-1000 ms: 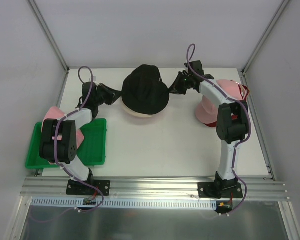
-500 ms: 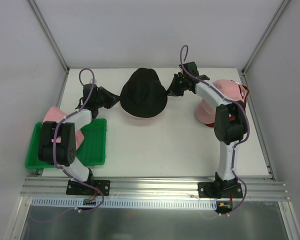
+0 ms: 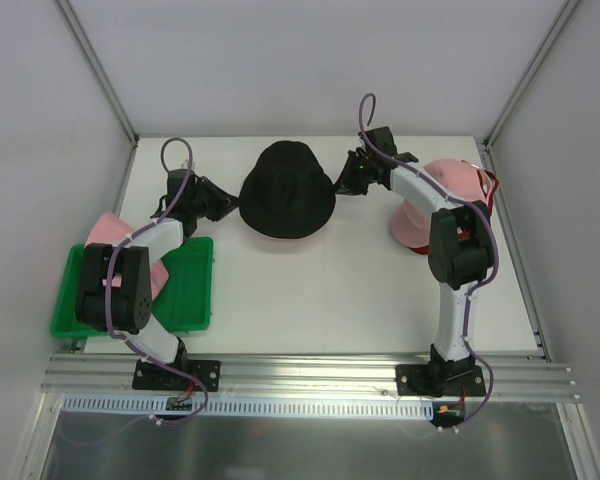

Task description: Stack the hats

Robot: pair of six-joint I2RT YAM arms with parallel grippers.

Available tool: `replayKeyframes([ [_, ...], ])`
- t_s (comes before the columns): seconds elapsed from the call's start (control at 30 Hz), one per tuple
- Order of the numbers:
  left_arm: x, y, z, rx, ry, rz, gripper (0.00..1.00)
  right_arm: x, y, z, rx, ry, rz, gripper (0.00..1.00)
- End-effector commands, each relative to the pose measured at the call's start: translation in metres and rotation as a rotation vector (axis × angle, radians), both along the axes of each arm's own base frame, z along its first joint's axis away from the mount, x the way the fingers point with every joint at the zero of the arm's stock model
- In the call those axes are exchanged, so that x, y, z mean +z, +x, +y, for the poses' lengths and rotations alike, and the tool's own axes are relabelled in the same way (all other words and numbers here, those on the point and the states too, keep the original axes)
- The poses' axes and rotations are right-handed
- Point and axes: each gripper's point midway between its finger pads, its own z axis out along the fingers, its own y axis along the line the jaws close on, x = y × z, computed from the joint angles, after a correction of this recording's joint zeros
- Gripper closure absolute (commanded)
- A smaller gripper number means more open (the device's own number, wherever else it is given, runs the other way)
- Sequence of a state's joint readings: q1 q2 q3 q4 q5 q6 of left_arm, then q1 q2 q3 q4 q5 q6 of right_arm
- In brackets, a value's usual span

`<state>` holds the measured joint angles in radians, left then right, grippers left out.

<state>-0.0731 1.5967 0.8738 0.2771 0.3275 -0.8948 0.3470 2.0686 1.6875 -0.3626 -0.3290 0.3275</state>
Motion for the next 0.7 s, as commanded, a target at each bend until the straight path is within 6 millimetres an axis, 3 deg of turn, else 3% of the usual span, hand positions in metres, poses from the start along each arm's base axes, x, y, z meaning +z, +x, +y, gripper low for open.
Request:
replayKeyframes([
  [0.0,-0.041,-0.022,0.013,0.009,0.113,0.143,1.00,-0.038,-0.014,-0.024,-0.014,-0.127,0.084,1.00],
  [0.23,-0.053,-0.026,0.010,-0.005,0.129,0.175,1.00,-0.050,-0.015,-0.026,-0.019,-0.130,0.114,1.00],
  [0.4,-0.032,-0.021,0.010,-0.016,0.150,0.126,1.00,-0.037,-0.011,-0.025,-0.021,-0.116,0.087,1.00],
  [0.53,-0.009,-0.016,0.011,-0.028,0.174,0.088,1.00,-0.010,-0.003,-0.023,-0.030,-0.084,0.039,1.00],
  [0.57,0.000,-0.013,0.011,-0.028,0.177,0.071,0.97,-0.005,-0.003,-0.023,-0.029,-0.081,0.035,1.00],
  [0.67,0.015,-0.013,0.013,-0.039,0.198,0.054,0.85,0.014,0.001,-0.022,-0.031,-0.067,0.012,0.87],
])
